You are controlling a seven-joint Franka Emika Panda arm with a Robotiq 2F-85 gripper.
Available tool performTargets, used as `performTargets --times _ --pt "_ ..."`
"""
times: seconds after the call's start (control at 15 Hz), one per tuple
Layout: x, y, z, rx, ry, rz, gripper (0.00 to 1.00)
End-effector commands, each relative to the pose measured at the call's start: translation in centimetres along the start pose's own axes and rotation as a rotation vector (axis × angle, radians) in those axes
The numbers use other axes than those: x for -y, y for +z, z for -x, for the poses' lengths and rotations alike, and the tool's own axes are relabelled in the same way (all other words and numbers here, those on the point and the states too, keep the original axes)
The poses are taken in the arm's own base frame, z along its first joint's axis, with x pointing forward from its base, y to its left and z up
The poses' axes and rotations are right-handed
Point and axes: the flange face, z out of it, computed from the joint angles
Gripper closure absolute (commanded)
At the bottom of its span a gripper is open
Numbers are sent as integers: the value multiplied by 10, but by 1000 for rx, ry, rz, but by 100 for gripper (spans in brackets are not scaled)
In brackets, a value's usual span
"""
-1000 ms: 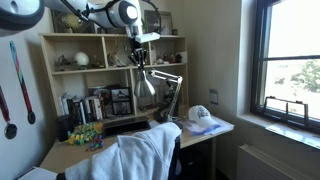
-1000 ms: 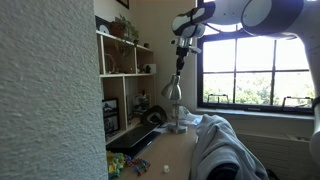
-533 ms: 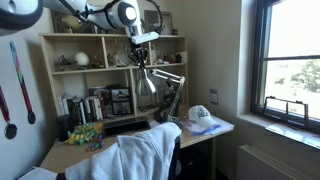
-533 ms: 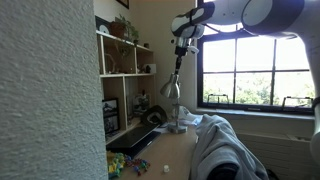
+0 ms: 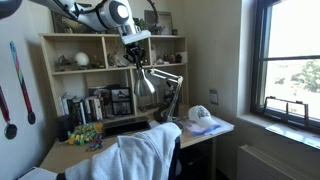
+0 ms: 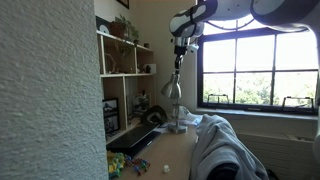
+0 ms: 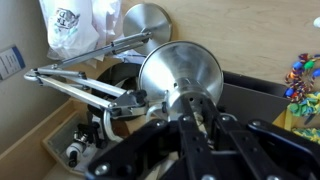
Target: Twist the knob on the lamp.
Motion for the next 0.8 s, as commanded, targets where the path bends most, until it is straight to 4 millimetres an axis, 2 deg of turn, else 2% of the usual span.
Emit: performTargets --times 0.0,0.73 --pt "15 -14 9 -1 102 49 94" --pt "15 -19 12 -44 424 45 95"
